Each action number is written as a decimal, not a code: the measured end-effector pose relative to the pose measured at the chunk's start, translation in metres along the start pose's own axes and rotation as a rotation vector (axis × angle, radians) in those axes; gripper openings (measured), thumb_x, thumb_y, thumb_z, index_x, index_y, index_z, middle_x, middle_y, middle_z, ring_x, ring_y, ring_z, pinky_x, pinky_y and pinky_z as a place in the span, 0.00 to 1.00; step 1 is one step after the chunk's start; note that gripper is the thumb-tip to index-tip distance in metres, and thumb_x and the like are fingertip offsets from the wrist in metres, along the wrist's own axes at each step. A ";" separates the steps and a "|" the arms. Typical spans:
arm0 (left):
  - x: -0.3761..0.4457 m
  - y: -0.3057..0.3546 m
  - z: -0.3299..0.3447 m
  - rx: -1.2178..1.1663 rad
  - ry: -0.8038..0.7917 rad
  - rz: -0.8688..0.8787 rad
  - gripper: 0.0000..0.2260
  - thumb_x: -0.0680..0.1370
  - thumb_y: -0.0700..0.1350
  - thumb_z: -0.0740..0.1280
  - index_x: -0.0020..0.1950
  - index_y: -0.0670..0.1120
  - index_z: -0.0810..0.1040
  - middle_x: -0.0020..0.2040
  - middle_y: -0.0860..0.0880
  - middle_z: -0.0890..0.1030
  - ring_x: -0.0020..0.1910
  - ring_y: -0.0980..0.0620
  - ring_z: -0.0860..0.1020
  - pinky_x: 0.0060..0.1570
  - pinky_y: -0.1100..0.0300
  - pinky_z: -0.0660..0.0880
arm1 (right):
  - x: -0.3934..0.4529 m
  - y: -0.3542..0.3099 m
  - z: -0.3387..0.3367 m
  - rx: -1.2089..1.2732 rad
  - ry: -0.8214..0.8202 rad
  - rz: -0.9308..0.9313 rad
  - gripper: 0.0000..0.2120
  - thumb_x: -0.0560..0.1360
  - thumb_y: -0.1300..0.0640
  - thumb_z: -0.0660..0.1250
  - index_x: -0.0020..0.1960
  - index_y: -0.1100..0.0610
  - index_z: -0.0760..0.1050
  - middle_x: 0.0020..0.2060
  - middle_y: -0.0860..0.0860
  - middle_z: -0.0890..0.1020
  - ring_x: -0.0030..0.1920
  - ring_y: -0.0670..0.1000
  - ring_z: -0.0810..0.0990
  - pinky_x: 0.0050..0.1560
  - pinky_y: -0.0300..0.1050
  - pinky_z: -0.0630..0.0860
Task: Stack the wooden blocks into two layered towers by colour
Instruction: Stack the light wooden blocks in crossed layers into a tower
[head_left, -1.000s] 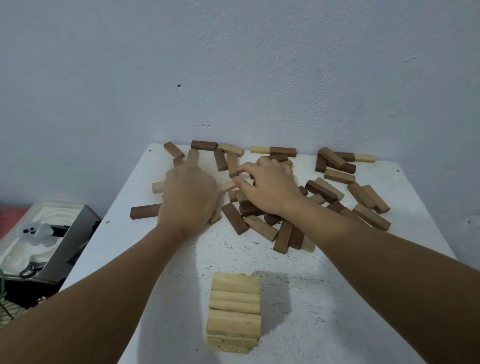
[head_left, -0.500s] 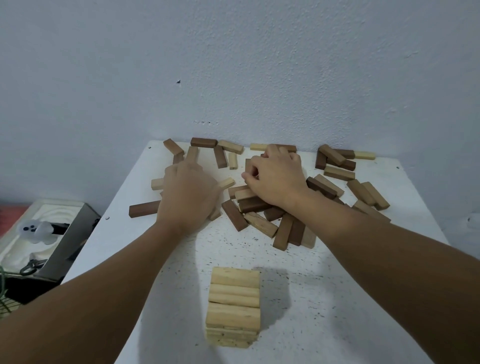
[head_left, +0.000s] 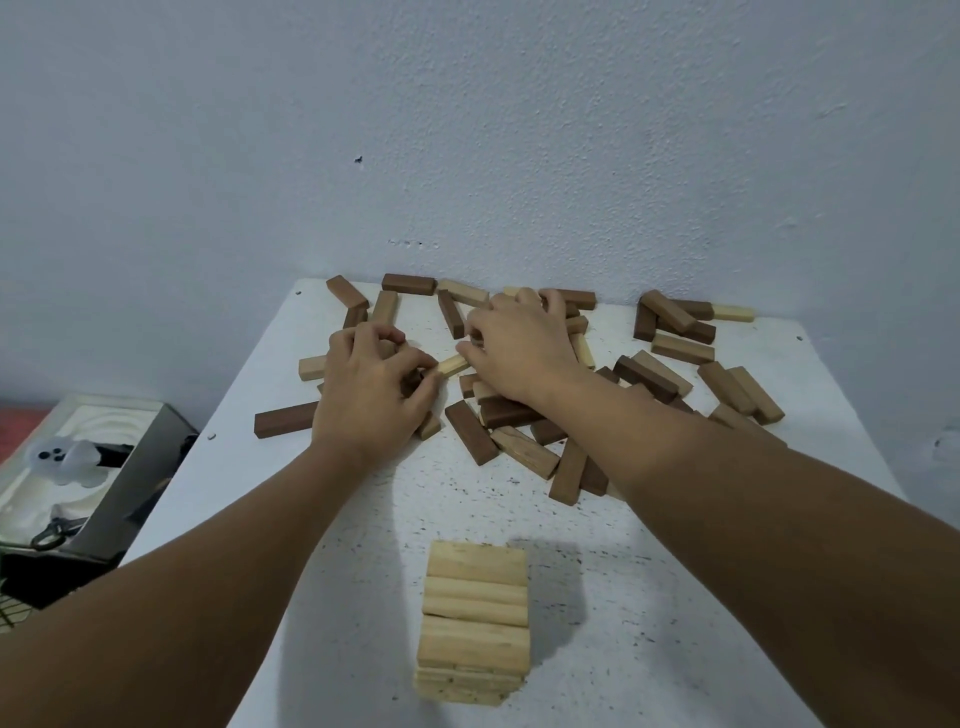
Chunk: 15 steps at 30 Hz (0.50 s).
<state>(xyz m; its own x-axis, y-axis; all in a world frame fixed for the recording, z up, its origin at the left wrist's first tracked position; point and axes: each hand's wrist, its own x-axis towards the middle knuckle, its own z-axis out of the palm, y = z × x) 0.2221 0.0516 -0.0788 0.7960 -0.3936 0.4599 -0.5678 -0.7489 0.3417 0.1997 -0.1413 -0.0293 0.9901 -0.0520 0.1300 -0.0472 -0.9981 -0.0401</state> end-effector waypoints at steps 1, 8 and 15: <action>0.000 0.000 0.000 -0.001 -0.003 -0.004 0.08 0.79 0.55 0.71 0.54 0.54 0.86 0.61 0.48 0.75 0.64 0.42 0.66 0.62 0.46 0.70 | 0.001 0.000 -0.001 0.027 0.003 0.006 0.11 0.83 0.43 0.60 0.57 0.45 0.78 0.60 0.47 0.79 0.68 0.54 0.70 0.73 0.62 0.58; -0.001 0.001 -0.001 -0.010 0.005 -0.005 0.08 0.79 0.56 0.71 0.53 0.54 0.86 0.60 0.48 0.75 0.63 0.43 0.65 0.61 0.46 0.71 | 0.007 0.001 -0.004 0.122 -0.046 0.094 0.14 0.80 0.49 0.65 0.65 0.47 0.73 0.55 0.47 0.80 0.64 0.55 0.72 0.62 0.58 0.61; -0.001 0.000 -0.001 -0.006 0.003 -0.008 0.08 0.79 0.56 0.72 0.53 0.54 0.86 0.60 0.48 0.74 0.63 0.43 0.65 0.61 0.46 0.71 | 0.003 0.014 -0.002 0.498 0.017 0.265 0.23 0.73 0.48 0.70 0.67 0.46 0.72 0.54 0.43 0.80 0.61 0.51 0.75 0.63 0.56 0.62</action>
<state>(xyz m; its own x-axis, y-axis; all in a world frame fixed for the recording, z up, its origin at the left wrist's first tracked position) 0.2208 0.0524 -0.0786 0.7998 -0.3859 0.4597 -0.5626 -0.7489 0.3502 0.2021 -0.1557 -0.0277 0.9503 -0.3038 0.0677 -0.2221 -0.8143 -0.5362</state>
